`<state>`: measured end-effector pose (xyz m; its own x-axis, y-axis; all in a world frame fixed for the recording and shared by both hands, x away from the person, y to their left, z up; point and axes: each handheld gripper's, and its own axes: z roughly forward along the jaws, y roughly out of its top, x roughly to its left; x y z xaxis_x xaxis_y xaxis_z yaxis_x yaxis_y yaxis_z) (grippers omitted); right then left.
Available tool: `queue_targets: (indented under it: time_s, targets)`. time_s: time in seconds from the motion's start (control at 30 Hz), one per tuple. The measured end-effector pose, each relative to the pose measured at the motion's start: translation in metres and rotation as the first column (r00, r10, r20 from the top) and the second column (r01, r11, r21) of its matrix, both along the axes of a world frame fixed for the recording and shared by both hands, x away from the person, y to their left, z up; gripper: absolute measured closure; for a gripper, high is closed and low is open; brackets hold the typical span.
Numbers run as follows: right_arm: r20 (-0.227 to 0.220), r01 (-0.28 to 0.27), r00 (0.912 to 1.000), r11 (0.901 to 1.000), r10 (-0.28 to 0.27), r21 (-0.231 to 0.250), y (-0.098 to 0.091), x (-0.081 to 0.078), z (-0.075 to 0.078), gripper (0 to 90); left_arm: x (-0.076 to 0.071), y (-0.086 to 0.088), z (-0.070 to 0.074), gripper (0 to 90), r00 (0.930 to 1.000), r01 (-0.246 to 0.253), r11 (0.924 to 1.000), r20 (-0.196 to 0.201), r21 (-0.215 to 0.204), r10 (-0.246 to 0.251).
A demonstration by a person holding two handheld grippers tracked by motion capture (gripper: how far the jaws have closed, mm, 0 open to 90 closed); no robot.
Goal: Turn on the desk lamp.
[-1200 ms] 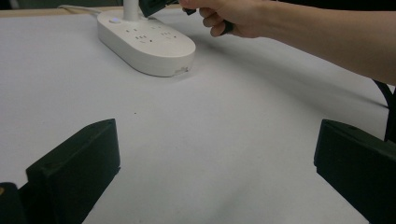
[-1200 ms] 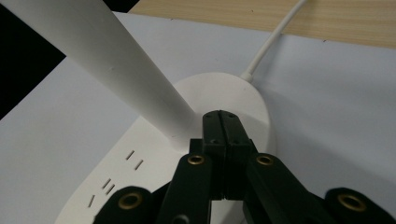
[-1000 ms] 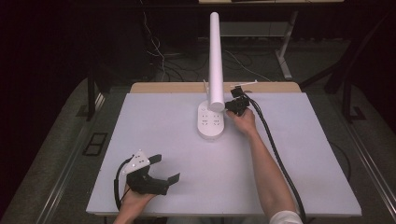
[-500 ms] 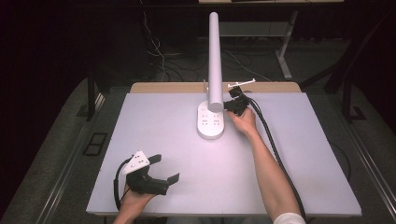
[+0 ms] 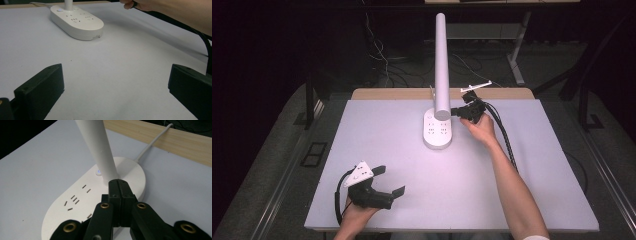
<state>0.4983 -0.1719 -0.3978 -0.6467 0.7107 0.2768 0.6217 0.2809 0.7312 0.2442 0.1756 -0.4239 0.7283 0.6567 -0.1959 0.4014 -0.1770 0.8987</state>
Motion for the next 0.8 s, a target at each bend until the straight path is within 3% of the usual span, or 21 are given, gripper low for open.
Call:
queue_targets:
  time_s: [0.3, 0.43, 0.63, 0.8]
  targets:
    - [0.011, -0.017, 0.9998, 0.9997, 0.018, -0.017, -0.01, -0.019, 0.007, 89.9, -0.001, -0.002, 0.0, 0.0, 1.0, 0.005, 1.0, -0.002, 0.003, -0.005]
    - [0.018, -0.019, 0.9997, 0.9998, 0.018, 0.001, -0.019, -0.032, 0.014, 89.7, -0.001, -0.002, 0.0, 0.0, 1.0, 0.005, 1.0, -0.002, 0.003, -0.005]
    - [0.014, -0.007, 0.9999, 0.9996, 0.007, 0.028, -0.028, -0.045, 0.021, 67.8, -0.001, -0.003, 0.0, 0.0, 0.9999, 0.01, 0.9999, -0.002, 0.009, -0.01]
    - [0.019, -0.001, 0.9998, 0.999, 0.0, 0.044, -0.034, -0.058, 0.027, 55.6, -0.001, -0.004, 0.0, 0.0, 0.9999, 0.011, 0.9999, -0.002, 0.009, -0.011]
